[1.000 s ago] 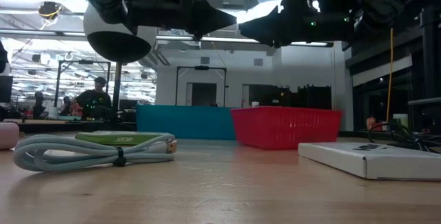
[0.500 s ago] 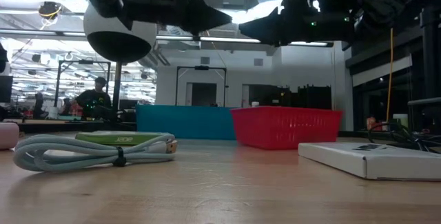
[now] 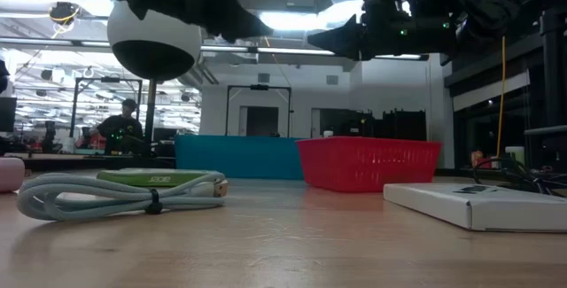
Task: Pick and place items into bin
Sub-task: Put the black charger cable into the orange bin
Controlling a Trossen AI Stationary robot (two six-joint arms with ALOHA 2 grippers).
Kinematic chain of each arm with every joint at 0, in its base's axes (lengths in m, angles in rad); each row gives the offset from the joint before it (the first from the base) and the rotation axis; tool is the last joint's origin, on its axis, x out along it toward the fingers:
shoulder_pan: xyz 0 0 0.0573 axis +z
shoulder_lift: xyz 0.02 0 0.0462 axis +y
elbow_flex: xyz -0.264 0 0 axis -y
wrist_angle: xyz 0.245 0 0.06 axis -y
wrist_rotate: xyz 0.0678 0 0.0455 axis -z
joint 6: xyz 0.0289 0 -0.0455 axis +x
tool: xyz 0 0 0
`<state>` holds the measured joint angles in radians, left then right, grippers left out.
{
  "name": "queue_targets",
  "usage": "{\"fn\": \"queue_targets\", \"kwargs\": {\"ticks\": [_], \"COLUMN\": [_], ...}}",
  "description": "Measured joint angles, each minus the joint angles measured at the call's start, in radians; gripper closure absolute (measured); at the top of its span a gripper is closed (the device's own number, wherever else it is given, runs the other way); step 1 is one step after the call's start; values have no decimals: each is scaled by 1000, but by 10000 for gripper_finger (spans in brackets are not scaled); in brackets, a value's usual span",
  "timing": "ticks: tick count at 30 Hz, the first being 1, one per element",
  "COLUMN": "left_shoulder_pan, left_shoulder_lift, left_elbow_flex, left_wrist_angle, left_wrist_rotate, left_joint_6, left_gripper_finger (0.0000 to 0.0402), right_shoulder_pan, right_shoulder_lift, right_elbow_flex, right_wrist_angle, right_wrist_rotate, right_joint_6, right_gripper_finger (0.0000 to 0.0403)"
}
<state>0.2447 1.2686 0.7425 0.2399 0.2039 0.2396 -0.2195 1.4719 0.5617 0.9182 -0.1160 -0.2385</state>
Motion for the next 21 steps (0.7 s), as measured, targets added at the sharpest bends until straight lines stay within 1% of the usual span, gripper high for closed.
{"fn": "queue_targets", "kwargs": {"ticks": [2, 4, 7, 10, 14, 17, 21], "left_shoulder_pan": [-2, -11, -25, -36, -47, -60, -91], "left_shoulder_lift": [3, 10, 17, 17, 17, 17, 17], "left_elbow_flex": [0, 0, 0, 0, 0, 0, 0], "left_wrist_angle": [-36, -68, -76, -99, -151, -214, -259], "left_wrist_rotate": [0, -2, -2, -2, -2, -9, -58], "left_joint_6": [-29, -58, -65, -56, -56, -38, -35], "left_gripper_finger": [398, 398, 398, 399, 399, 399, 399], "right_shoulder_pan": [0, -2, -2, 2, 17, 26, 39], "right_shoulder_lift": [0, 0, 0, 0, 0, 0, 0], "right_elbow_flex": [5, 39, 141, 250, 345, 369, 354], "right_wrist_angle": [-43, -152, -416, -687, -952, -1041, -1085], "right_wrist_rotate": [0, 5, 18, 18, 18, 18, 22], "right_joint_6": [22, 25, 30, 73, 117, 180, 222], "right_gripper_finger": [401, 402, 402, 402, 403, 403, 403]}}
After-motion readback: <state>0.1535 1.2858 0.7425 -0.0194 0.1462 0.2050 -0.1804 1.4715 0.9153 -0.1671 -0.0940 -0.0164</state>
